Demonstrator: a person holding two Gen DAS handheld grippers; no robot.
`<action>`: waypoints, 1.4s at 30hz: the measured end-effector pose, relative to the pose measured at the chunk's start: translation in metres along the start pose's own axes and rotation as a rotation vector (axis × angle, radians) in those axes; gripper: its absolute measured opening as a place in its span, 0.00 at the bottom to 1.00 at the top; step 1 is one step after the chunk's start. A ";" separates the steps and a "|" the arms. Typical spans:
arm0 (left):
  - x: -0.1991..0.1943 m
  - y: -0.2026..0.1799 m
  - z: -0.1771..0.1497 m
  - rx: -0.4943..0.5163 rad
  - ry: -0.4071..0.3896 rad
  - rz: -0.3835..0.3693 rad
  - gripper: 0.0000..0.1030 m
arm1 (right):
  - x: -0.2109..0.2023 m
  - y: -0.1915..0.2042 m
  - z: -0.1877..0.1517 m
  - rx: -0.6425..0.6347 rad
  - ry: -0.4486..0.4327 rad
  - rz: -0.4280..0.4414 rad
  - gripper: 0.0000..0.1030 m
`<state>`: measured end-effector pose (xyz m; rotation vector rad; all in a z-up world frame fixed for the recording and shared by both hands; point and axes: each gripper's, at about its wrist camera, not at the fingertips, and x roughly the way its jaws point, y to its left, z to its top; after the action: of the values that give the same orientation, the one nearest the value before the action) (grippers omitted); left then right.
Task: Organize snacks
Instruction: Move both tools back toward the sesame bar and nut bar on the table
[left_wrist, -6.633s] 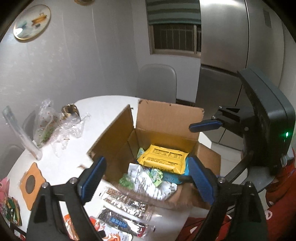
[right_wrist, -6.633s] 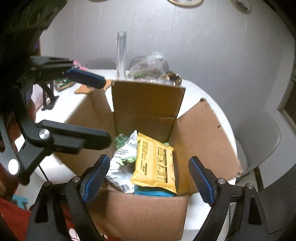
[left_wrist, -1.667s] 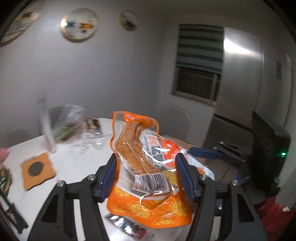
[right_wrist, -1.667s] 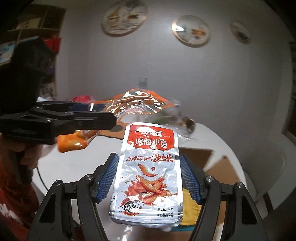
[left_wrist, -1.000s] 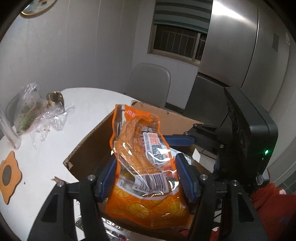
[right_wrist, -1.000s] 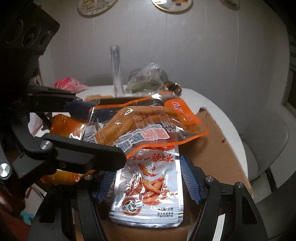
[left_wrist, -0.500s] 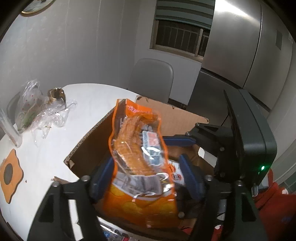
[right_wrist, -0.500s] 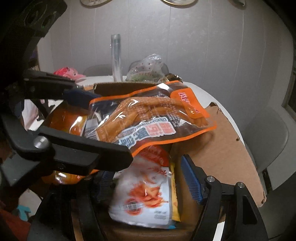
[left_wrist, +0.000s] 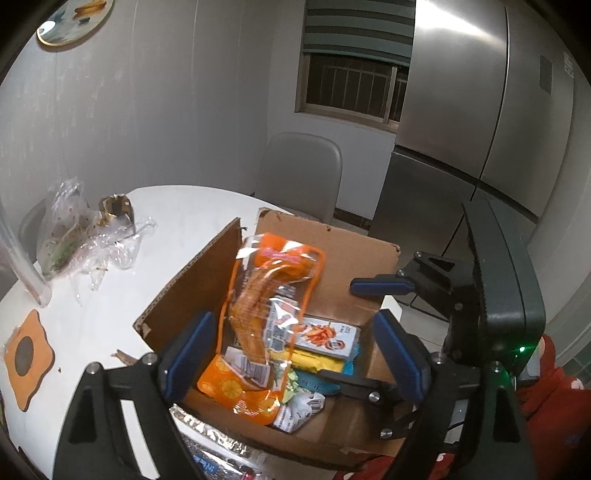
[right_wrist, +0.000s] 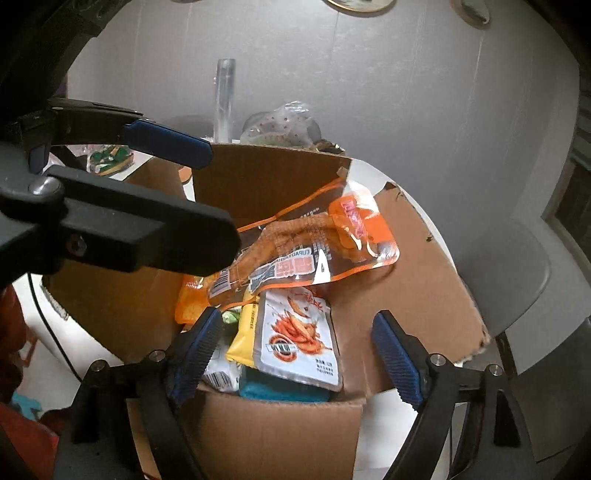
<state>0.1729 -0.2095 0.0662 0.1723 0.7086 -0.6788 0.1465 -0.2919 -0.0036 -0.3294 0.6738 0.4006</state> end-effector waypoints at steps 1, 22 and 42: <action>-0.003 -0.001 -0.001 0.001 -0.005 0.000 0.83 | -0.001 -0.001 -0.001 0.003 0.000 0.000 0.80; -0.125 0.038 -0.068 -0.113 -0.207 0.161 0.83 | -0.103 0.060 0.014 -0.012 -0.270 -0.099 0.79; -0.098 0.123 -0.210 -0.394 -0.111 0.179 0.83 | 0.037 0.175 -0.013 -0.027 0.011 0.168 0.43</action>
<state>0.0812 0.0129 -0.0386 -0.1619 0.6976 -0.3651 0.0853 -0.1350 -0.0660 -0.3015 0.7093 0.5690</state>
